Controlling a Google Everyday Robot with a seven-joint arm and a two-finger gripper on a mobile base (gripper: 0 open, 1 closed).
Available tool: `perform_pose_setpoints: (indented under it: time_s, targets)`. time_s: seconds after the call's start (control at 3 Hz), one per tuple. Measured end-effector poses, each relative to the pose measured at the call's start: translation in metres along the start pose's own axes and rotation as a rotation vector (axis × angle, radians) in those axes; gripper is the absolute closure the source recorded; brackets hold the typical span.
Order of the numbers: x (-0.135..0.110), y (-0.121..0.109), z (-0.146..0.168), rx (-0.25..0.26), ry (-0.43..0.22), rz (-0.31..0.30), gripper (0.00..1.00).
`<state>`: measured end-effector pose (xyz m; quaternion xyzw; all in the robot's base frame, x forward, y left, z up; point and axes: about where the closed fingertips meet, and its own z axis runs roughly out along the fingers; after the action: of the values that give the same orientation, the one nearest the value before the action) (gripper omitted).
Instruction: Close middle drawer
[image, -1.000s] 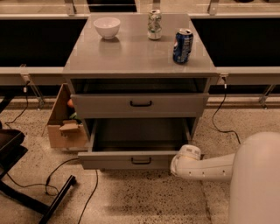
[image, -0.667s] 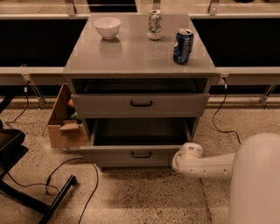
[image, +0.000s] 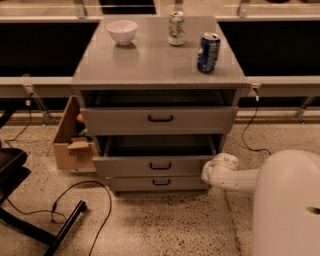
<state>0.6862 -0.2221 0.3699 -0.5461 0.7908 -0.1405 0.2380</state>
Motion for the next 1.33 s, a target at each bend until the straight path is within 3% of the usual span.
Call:
perform_pose_setpoints:
  time_s: [0.33, 0.67, 1.0, 1.33]
  targets:
    - [0.000, 0.000, 0.000, 0.000, 0.000, 0.000, 1.00]
    - [-0.007, -0.021, 0.002, 0.012, -0.032, -0.029, 1.00]
    - [-0.009, -0.025, 0.002, 0.015, -0.041, -0.037, 0.82]
    - [-0.009, -0.025, 0.002, 0.015, -0.041, -0.037, 0.51]
